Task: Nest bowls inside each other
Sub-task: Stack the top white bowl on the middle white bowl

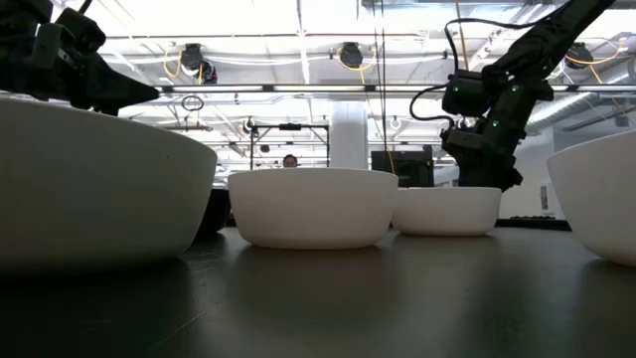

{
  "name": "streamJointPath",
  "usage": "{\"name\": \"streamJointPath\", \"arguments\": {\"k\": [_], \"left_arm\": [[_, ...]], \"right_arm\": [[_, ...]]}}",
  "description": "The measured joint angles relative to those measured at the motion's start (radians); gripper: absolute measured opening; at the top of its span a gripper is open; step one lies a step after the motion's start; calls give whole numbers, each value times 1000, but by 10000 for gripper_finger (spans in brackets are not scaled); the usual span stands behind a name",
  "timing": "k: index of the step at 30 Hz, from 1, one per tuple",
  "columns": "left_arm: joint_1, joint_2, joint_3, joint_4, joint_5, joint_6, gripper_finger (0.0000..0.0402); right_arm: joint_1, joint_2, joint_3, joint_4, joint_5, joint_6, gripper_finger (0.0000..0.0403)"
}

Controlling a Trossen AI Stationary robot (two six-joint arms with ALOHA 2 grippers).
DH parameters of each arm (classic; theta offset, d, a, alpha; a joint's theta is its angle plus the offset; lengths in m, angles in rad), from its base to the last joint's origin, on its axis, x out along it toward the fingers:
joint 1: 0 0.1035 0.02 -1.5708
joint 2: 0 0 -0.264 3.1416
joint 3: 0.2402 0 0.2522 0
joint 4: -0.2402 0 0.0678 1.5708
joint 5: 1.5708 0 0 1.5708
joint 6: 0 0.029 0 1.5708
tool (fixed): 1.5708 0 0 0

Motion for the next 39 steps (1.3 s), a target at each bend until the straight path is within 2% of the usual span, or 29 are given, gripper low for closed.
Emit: {"name": "streamJointPath", "arguments": {"k": [5, 18, 31, 39], "left_arm": [[0, 0, 0, -2, 24, -2, 8], [0, 0, 0, -8, 24, 12, 8], [0, 0, 0, -8, 18, 8, 8], [0, 0, 0, -8, 17, -13, 8]], "right_arm": [[0, -1, 0, 28, 0, -7, 190], [0, -1, 0, 66, -1, -57, 12], [1, -1, 0, 114, -2, -95, 2], [8, -86, 0, 255, -141, -164, 1]]}}
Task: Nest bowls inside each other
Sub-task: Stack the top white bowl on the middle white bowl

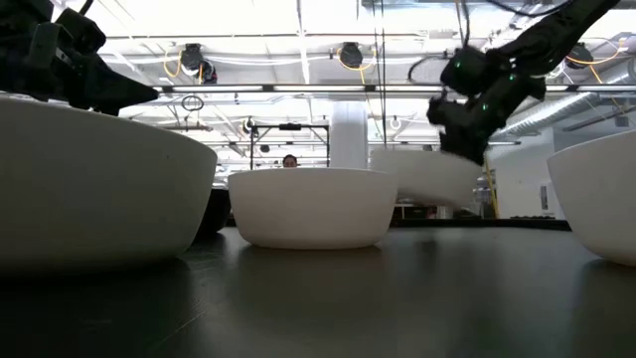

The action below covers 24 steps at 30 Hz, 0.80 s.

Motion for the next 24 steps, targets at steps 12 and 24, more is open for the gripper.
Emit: {"name": "streamJointPath", "arguments": {"k": [12, 24], "left_arm": [[0, 0, 0, -5, 0, -3, 8], [0, 0, 0, -6, -1, -21, 8]], "right_arm": [[39, -358, -194, 269, -78, 43, 1], [169, -644, -408, 462, -89, 110, 0]]}}
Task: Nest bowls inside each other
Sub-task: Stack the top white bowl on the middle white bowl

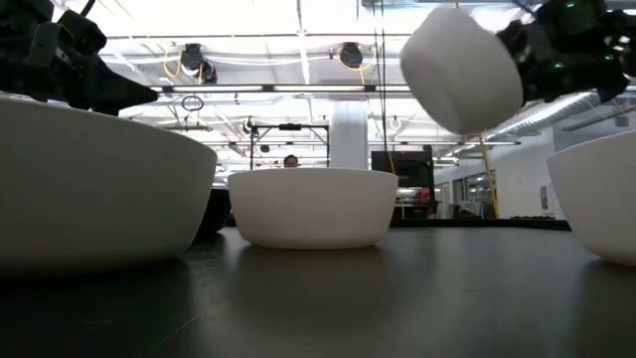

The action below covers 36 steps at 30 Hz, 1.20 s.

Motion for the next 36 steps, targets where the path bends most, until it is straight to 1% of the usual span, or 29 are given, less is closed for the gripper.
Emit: {"name": "streamJointPath", "arguments": {"k": [4, 9, 13, 16, 18, 21, 25, 32, 36], "left_arm": [[0, 0, 0, 0, 0, -3, 8], [0, 0, 0, 0, 0, -7, 8], [0, 0, 0, 0, 0, -16, 8], [0, 0, 0, -1, 0, -23, 8], [0, 0, 0, -2, 0, -25, 8], [0, 0, 0, -1, 0, -24, 8], [0, 0, 0, 2, 0, -24, 8], [0, 0, 0, 5, 0, -25, 8], [0, 0, 0, 5, 0, -24, 8]], "right_arm": [[56, -32, -31, 32, 4, 10, 0], [144, -35, -41, 19, 94, -27, 0], [231, -32, -41, 27, 121, -34, 0], [295, -26, -41, 41, 198, -36, 0], [330, -17, -41, 40, 223, -35, 0], [371, 4, -41, 48, 241, -35, 0], [405, 36, -41, 48, 293, -36, 0], [426, 123, -40, 100, 290, -4, 0], [447, 218, 47, 79, 287, -3, 0]]}}
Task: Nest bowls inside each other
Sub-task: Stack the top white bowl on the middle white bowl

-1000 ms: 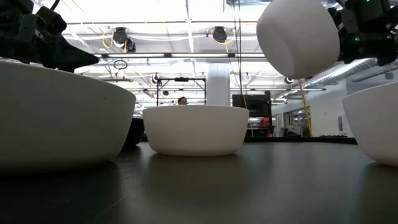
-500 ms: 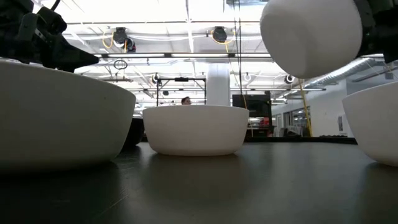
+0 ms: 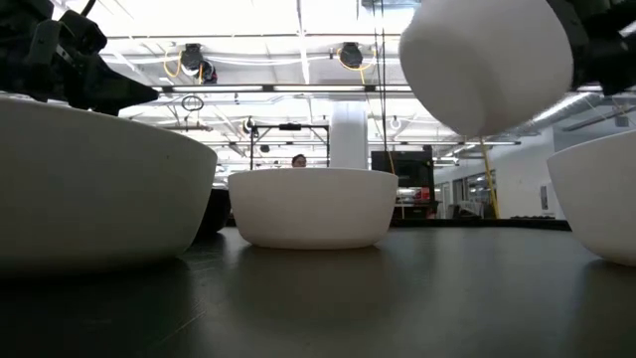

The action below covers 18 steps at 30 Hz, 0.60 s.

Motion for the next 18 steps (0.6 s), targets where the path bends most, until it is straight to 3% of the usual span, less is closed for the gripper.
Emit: {"name": "streamJointPath", "arguments": {"k": [12, 18], "left_arm": [[0, 0, 0, 1, 1, 1, 8], [0, 0, 0, -1, 27, 3, 8]], "right_arm": [[32, 383, 496, -307, -16, -91, 0], [-12, 549, 683, -409, -167, -81, 0]]}}
